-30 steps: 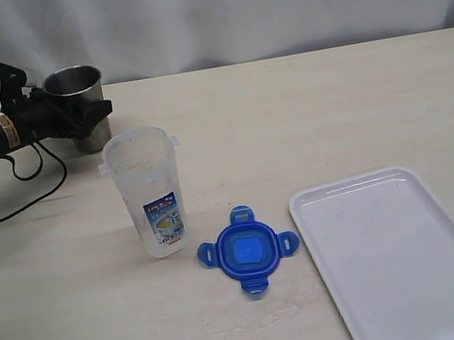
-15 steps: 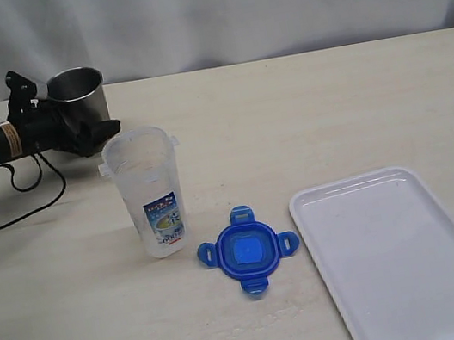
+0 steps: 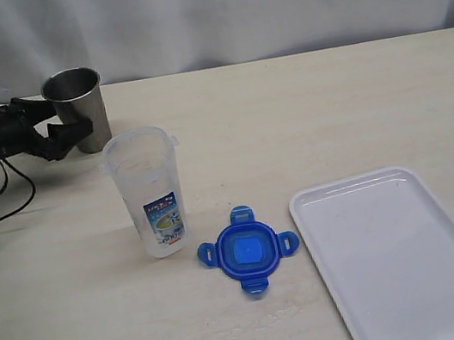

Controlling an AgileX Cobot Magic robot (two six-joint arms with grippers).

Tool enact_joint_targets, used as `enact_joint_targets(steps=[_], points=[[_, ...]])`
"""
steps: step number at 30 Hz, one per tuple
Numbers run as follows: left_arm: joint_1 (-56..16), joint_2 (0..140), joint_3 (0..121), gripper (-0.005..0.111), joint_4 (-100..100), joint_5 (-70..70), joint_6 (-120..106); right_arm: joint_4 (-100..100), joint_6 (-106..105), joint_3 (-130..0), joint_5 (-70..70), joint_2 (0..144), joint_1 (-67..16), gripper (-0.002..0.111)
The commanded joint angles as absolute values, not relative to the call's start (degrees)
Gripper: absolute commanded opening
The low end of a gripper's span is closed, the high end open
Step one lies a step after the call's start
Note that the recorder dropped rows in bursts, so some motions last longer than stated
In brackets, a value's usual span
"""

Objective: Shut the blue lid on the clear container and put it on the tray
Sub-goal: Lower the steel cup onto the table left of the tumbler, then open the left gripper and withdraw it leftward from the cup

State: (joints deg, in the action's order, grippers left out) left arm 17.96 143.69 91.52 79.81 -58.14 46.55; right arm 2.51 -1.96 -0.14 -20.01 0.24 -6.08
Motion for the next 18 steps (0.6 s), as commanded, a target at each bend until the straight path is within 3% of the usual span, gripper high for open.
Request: enact_joint_targets(steps=[1,18], points=[[18.0,143.4,91.4,0.088,80.7,-59.4,46.9,2.8,-1.7,0.0,-19.8,0.0,-6.1,0.004],[23.7,143.4,91.4,0.088,89.5,-66.6,51.2,2.8,-1.7,0.0,-19.8,0.0,-6.1,0.004]])
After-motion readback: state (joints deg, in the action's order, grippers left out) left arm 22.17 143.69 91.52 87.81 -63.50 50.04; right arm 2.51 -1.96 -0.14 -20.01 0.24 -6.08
